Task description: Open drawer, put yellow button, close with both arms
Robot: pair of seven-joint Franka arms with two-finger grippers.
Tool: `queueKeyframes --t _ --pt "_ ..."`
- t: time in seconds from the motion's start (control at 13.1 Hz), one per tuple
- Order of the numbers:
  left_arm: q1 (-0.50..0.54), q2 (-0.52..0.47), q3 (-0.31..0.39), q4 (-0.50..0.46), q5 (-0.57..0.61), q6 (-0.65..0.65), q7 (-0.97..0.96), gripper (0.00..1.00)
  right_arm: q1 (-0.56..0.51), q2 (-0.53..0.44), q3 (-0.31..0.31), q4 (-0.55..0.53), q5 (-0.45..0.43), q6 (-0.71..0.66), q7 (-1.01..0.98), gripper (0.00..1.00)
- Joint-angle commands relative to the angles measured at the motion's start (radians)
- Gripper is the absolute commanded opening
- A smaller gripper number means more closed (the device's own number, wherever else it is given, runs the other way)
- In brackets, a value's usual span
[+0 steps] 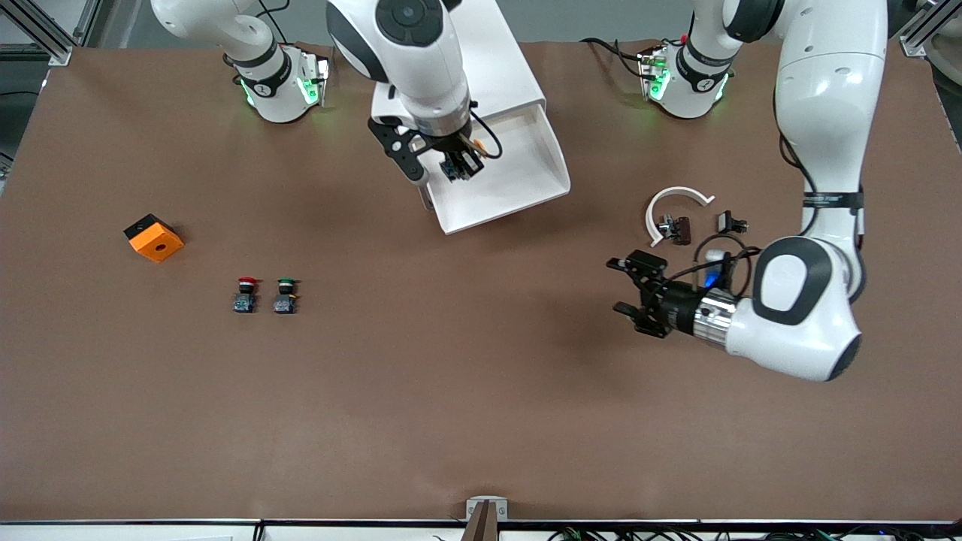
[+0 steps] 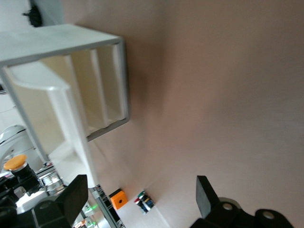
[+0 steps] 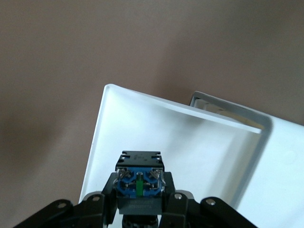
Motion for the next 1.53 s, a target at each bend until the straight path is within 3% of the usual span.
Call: queueKeyframes --t 0.0,0.46,0.99,1.14,1.22,1.3,1.45 --pt "-0.009 -0.025 0.043 -0.006 0.048 -0.004 0.103 1.00 0.023 0.055 -0.014 0.036 0.021 0.031 0.064 0.24" --pt "-0.010 -0.066 0.122 -0.004 0.062 -0.004 0.332 1.00 0.057 0.117 -0.014 0.036 0.073 0.074 0.090 0.26" --pt "-0.027 -0.063 0.125 -0.008 0.091 0.008 0.621 1.00 0.066 0.146 -0.014 0.036 0.076 0.080 0.110 0.37" --pt "-0.039 -0.068 0.117 -0.008 0.183 0.008 0.727 1.00 0.065 0.145 -0.014 0.036 0.079 0.080 0.155 0.63" --pt "-0.061 -0.077 0.117 -0.008 0.231 0.008 0.751 1.00 0.065 0.143 -0.014 0.036 0.079 0.082 0.191 0.93" --pt "-0.078 -0.088 0.117 -0.008 0.274 0.019 0.777 1.00 0.063 0.142 -0.014 0.038 0.079 0.080 0.194 1.00" --pt "-0.101 -0.111 0.116 -0.012 0.320 0.033 0.865 1.00 0.063 0.140 -0.014 0.053 0.079 0.077 0.194 1.00"
